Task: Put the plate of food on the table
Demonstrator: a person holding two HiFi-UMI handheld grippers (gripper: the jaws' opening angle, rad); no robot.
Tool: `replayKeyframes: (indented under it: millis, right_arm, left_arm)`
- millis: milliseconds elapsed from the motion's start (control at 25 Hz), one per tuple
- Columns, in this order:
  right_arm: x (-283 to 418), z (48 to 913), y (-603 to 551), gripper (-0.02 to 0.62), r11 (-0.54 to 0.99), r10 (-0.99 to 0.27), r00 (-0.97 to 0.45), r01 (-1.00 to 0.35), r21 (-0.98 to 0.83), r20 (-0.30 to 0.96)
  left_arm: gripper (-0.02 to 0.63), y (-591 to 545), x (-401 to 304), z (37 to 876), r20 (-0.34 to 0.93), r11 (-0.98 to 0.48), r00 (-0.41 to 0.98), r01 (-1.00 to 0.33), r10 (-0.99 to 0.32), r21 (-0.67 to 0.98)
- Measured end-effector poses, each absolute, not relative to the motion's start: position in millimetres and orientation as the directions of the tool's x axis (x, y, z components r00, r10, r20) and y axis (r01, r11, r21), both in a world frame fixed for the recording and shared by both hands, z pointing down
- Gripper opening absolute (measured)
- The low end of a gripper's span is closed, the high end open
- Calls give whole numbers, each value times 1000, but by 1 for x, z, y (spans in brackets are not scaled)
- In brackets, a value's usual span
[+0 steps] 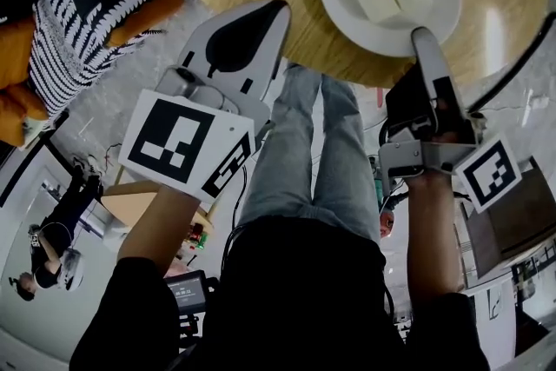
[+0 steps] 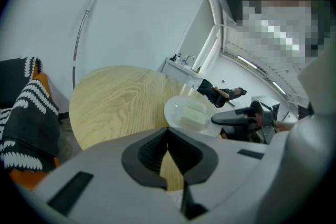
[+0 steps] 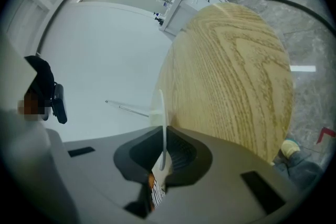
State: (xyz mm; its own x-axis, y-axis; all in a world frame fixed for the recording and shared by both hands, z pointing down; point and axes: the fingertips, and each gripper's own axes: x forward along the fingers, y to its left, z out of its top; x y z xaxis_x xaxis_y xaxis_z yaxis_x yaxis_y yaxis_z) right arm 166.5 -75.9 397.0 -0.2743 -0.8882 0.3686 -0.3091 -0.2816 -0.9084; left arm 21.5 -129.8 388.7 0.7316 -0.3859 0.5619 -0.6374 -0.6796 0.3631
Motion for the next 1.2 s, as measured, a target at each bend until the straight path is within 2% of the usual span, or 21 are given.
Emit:
replayKeyframes:
  millis: [880, 1200]
  right_arm:
    - [163, 408, -74, 17, -347, -869, -278, -249, -904, 410]
    - [159, 406, -78, 17, -378, -832, -312, -287, -880, 459]
  left_arm:
    - [8, -116, 38, 392, 570, -715, 760, -582, -312, 386]
    - [8, -114, 44, 390, 574, -725, 765, -568, -292, 388]
